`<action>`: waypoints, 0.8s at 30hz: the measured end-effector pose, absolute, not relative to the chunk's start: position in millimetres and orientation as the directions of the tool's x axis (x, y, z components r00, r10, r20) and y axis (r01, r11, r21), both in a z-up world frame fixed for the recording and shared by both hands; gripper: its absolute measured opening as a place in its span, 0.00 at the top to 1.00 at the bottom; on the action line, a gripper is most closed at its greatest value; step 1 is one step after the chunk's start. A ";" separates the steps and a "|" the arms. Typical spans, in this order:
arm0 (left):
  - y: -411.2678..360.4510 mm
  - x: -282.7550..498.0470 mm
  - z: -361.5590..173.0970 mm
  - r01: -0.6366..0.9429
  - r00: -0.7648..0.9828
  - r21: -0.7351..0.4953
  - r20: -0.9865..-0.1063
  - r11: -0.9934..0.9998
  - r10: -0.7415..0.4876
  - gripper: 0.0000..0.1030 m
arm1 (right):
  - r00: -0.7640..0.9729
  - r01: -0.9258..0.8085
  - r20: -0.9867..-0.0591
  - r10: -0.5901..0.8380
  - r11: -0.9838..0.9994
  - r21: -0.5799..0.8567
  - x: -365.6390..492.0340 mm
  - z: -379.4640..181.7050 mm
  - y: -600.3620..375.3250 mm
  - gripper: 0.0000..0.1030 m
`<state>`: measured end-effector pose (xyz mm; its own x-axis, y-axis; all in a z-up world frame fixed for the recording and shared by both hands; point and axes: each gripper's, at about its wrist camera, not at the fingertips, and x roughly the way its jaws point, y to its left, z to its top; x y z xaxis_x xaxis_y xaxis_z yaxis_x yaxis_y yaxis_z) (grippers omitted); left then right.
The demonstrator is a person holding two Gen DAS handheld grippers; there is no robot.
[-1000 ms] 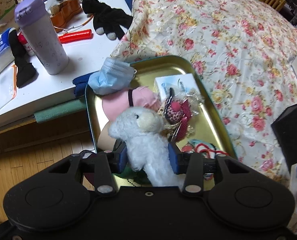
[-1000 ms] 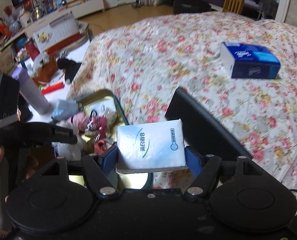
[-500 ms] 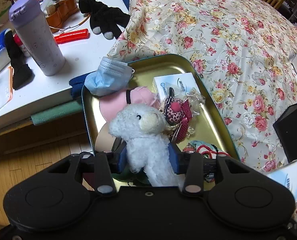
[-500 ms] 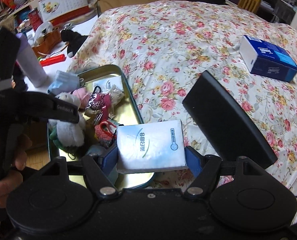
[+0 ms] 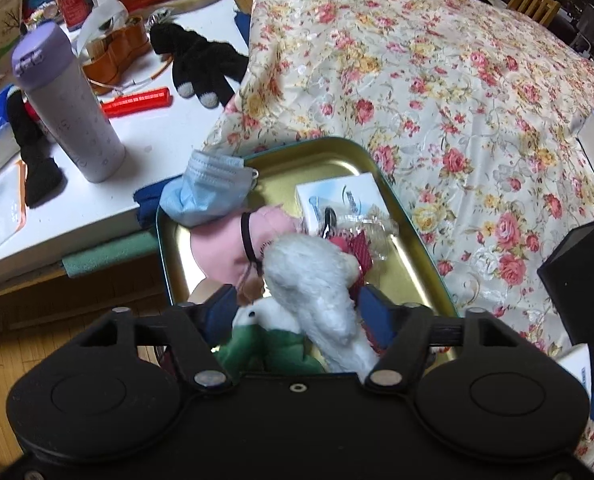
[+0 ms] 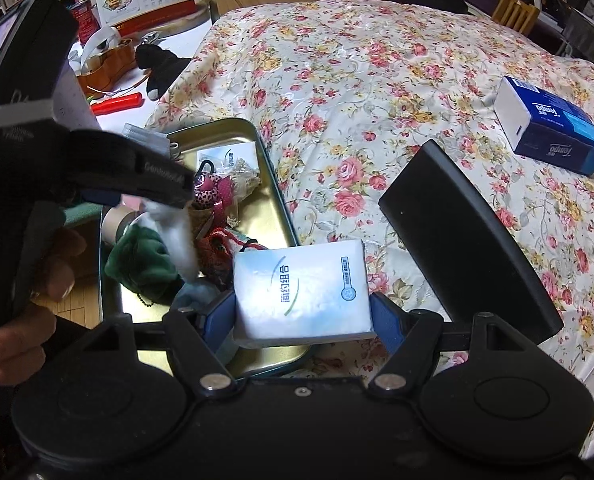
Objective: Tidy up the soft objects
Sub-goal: 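Open the left tool over the tray while the right tool releases the tissue pack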
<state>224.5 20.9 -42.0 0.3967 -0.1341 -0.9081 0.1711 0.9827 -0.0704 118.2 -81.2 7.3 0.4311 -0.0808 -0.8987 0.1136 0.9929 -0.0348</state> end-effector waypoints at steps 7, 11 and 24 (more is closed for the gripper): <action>24.1 226.4 -44.6 0.153 0.387 -0.059 -0.915 0.987 -0.115 0.36 | 0.421 0.102 -0.904 -0.077 0.994 -0.037 117.3 5.0 -80.4 0.31; 28.0 226.5 -45.6 0.136 0.386 -0.057 -0.916 0.989 -0.106 0.36 | 0.399 0.092 -0.913 -0.082 0.995 -0.049 118.5 -1.6 -79.0 0.31; 29.7 226.3 -46.7 0.134 0.380 -0.050 -0.920 0.990 -0.098 0.35 | 0.396 0.068 -0.914 -0.086 0.996 -0.064 127.4 -6.9 -72.0 0.27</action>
<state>226.3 29.7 -46.7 0.3799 -0.0982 -0.9198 0.1339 0.9897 -0.0503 127.4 -72.0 -6.9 0.3960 -0.0857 -0.9142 0.0683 0.9956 -0.0637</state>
